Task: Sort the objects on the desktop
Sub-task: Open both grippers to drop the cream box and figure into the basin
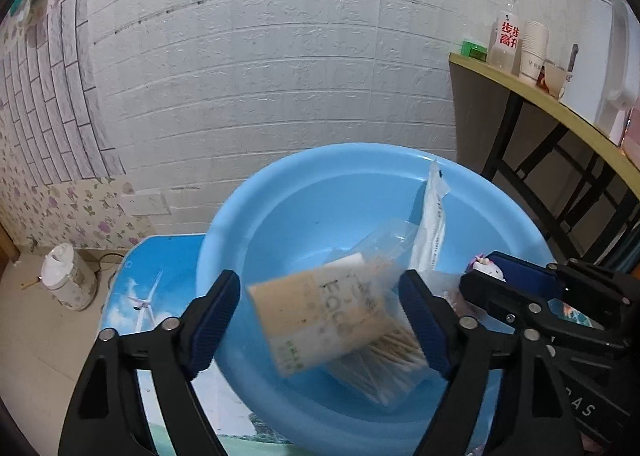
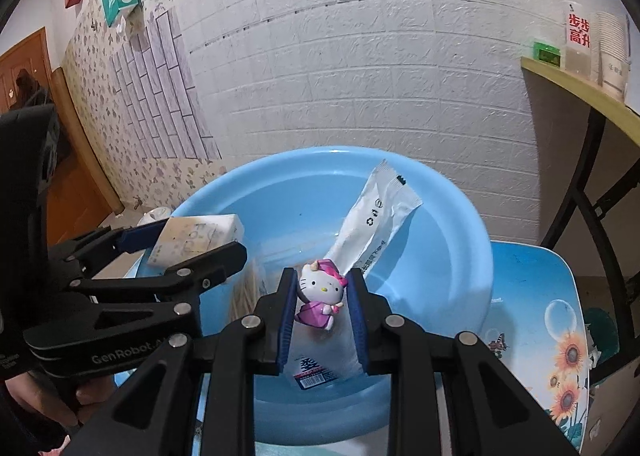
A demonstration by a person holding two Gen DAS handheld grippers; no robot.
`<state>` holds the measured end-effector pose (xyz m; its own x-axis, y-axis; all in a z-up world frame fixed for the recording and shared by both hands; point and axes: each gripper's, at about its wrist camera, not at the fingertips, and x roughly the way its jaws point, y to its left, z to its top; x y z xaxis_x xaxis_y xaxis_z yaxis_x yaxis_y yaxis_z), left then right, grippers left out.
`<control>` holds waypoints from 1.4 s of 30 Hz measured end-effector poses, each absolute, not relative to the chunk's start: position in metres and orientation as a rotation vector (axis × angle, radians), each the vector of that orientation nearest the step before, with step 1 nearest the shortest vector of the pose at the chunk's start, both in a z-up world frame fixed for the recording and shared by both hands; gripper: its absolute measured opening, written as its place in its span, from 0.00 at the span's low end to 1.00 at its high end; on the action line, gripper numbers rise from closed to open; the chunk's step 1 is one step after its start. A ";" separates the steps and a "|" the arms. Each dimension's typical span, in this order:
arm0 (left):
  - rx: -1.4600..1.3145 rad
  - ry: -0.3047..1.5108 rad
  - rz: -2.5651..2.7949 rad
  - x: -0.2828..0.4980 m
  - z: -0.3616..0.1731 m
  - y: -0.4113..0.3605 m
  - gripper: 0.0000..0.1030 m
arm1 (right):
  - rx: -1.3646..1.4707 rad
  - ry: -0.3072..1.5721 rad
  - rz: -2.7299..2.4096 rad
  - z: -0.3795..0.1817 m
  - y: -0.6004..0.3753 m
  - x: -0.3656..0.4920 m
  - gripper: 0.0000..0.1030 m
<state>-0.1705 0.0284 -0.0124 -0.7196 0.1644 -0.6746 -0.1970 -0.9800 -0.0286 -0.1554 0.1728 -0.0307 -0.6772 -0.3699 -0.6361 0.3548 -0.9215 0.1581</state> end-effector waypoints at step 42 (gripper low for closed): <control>-0.966 -0.009 2.731 -0.137 0.011 -0.005 1.00 | 0.977 0.038 -2.589 -0.024 0.176 -0.128 0.77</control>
<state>-0.1372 -0.0054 0.0105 -0.7510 0.2301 -0.6189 -0.2261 -0.9703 -0.0863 -0.1285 0.1759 -0.0235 -0.6898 -0.3327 -0.6430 0.3515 -0.9304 0.1043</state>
